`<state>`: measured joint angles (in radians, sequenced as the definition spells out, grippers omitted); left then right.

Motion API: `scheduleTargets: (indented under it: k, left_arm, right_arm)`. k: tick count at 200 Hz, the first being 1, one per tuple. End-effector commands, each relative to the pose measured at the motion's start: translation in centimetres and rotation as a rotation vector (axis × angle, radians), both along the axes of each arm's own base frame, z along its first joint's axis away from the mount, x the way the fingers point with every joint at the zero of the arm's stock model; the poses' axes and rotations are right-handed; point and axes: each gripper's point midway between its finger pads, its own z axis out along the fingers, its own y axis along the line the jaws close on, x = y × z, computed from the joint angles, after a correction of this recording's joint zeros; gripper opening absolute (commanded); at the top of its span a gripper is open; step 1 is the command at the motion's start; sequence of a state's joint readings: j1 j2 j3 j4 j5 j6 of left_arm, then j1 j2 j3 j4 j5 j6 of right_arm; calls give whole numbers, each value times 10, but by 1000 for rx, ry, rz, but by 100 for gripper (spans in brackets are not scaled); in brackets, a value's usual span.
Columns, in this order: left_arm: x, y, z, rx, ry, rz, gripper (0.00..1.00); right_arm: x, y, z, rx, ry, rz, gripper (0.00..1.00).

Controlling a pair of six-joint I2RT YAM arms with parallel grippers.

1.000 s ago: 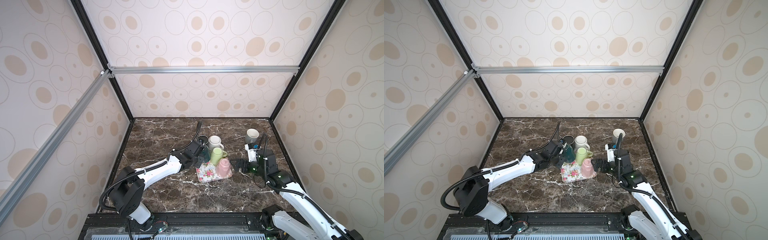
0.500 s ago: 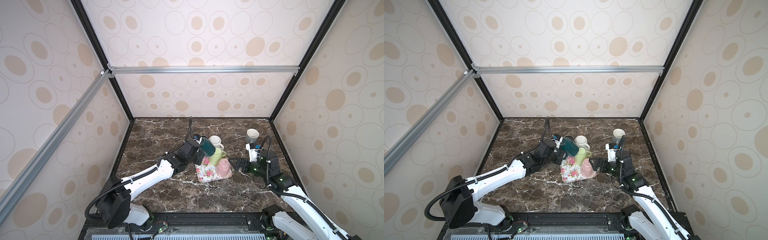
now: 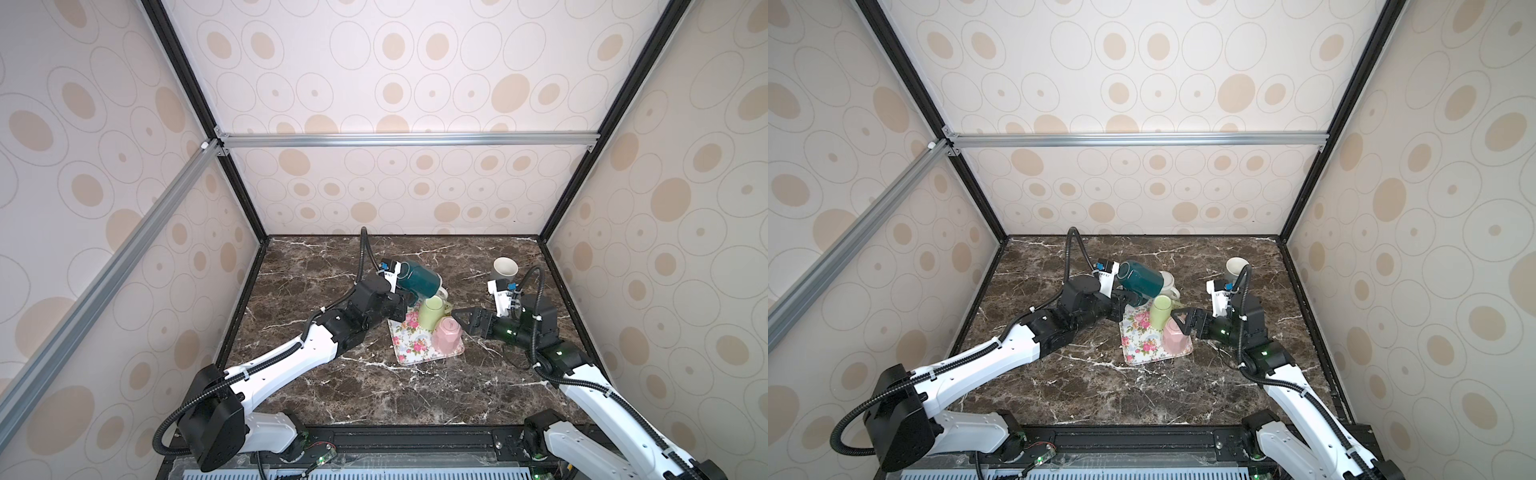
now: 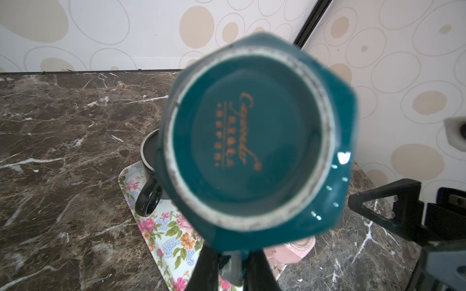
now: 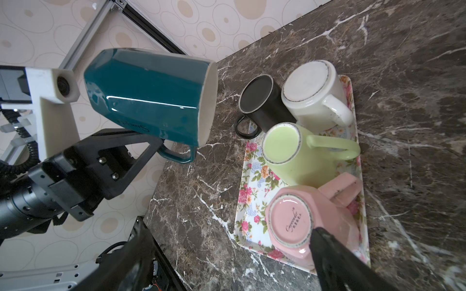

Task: Turn the mug right side up
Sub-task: Pick up the mug from the tray, then place the mug at the top-right of the table.

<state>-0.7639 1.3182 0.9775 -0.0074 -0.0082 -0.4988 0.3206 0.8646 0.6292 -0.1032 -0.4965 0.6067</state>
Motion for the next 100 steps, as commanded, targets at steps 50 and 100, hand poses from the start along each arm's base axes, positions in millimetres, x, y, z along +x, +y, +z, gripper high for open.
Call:
scheduleTargets:
  k: [50, 100]
  left_arm:
    - [5, -12, 71, -263, -164, -31, 0]
    - [4, -18, 83, -325, -201, -74, 0]
  right_arm:
    - [14, 8, 35, 77, -63, 0, 100]
    - [23, 13, 36, 100, -52, 2, 99]
